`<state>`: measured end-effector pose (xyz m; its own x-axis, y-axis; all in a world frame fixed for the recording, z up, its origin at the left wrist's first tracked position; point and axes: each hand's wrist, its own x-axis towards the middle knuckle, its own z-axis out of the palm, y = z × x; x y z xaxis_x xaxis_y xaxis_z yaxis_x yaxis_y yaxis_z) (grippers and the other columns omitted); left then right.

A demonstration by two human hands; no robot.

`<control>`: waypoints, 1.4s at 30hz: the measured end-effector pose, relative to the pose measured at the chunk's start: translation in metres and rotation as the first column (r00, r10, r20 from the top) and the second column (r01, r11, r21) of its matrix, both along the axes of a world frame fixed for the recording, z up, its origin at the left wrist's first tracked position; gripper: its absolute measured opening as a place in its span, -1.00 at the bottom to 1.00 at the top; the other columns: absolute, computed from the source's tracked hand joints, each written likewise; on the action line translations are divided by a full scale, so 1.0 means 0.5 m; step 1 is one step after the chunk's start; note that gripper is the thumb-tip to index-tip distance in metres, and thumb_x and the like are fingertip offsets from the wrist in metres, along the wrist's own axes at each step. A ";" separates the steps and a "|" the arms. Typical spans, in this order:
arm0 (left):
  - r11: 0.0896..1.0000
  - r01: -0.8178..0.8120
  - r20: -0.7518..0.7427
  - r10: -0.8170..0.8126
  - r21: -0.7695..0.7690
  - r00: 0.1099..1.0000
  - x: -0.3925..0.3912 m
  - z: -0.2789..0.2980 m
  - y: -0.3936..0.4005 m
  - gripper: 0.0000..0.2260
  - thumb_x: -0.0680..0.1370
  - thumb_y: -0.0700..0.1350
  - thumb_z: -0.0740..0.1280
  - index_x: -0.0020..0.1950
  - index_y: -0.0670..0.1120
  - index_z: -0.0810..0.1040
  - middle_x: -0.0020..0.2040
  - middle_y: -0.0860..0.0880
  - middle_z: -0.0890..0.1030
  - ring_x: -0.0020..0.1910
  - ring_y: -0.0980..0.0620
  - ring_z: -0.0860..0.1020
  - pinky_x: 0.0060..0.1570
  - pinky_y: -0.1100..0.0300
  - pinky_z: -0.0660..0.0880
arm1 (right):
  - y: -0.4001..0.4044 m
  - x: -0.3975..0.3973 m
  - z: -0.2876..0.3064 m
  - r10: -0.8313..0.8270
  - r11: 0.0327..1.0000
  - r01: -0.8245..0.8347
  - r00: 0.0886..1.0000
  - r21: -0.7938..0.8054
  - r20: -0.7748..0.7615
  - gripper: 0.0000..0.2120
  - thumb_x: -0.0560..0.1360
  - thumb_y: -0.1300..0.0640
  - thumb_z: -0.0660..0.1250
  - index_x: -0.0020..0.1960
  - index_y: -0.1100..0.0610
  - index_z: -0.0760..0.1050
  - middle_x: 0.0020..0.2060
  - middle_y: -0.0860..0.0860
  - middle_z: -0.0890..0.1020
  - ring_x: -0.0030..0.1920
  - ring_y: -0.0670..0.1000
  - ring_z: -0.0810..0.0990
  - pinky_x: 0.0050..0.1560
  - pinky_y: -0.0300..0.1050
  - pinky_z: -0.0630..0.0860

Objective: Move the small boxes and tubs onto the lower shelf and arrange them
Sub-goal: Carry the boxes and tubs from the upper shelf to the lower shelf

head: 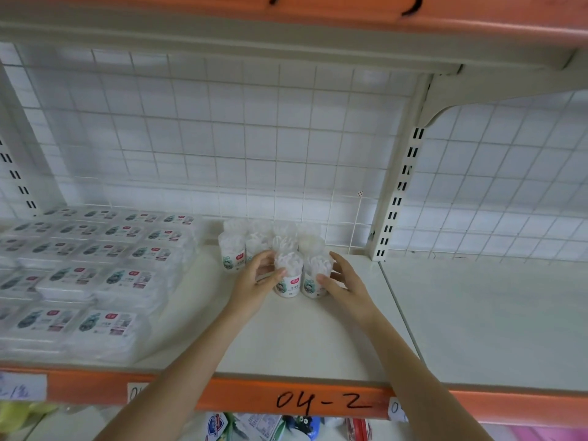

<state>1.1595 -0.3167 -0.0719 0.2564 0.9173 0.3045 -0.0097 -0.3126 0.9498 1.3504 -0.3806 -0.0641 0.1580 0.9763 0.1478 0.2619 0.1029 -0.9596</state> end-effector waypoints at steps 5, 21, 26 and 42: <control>0.997 -0.067 -0.114 0.071 0.038 0.991 -0.030 0.012 -0.017 -0.76 0.45 -0.03 0.43 0.05 0.11 0.44 0.05 0.13 0.54 -0.01 0.32 0.51 -0.13 0.45 0.42 | -0.036 0.003 0.017 -0.058 0.996 0.071 0.978 -0.057 0.202 -0.47 0.45 0.02 0.39 0.35 -0.03 0.27 0.15 -0.11 0.47 0.18 -0.06 0.44 0.10 -0.24 0.34; 0.693 0.176 -0.651 0.516 0.699 0.556 -0.181 0.021 -0.228 -0.63 0.44 0.11 0.13 -0.04 -0.09 0.59 -0.16 0.01 0.60 -0.24 -0.01 0.59 -0.28 0.14 0.53 | -0.361 -0.042 0.035 -0.292 0.956 0.152 0.469 0.250 0.834 -0.65 0.43 -0.04 0.35 0.17 0.04 0.52 0.04 -0.05 0.63 0.02 0.03 0.60 -0.02 -0.05 0.53; 0.701 0.157 -0.673 0.560 0.696 0.483 -0.222 -0.003 -0.374 -0.65 0.43 0.09 0.12 -0.05 -0.09 0.59 -0.18 0.01 0.59 -0.25 -0.01 0.59 -0.27 0.14 0.54 | -0.491 -0.066 0.020 -0.268 0.963 0.117 0.344 0.242 0.900 -0.59 0.11 -0.03 0.59 -0.08 -0.05 0.56 -0.29 -0.14 0.62 -0.32 -0.08 0.62 -0.46 -0.24 0.49; 0.827 -0.287 -0.825 0.540 0.483 0.169 -0.621 -0.072 -0.771 -0.72 0.37 0.08 0.17 -0.17 -0.05 0.58 -0.26 0.01 0.60 -0.33 -0.03 0.61 -0.44 0.19 0.50 | -0.595 -0.357 -0.047 0.144 0.966 -0.254 0.349 -0.054 0.926 -0.60 0.42 -0.07 0.38 0.20 0.07 0.50 0.06 0.01 0.61 0.04 0.10 0.60 -0.09 0.02 0.56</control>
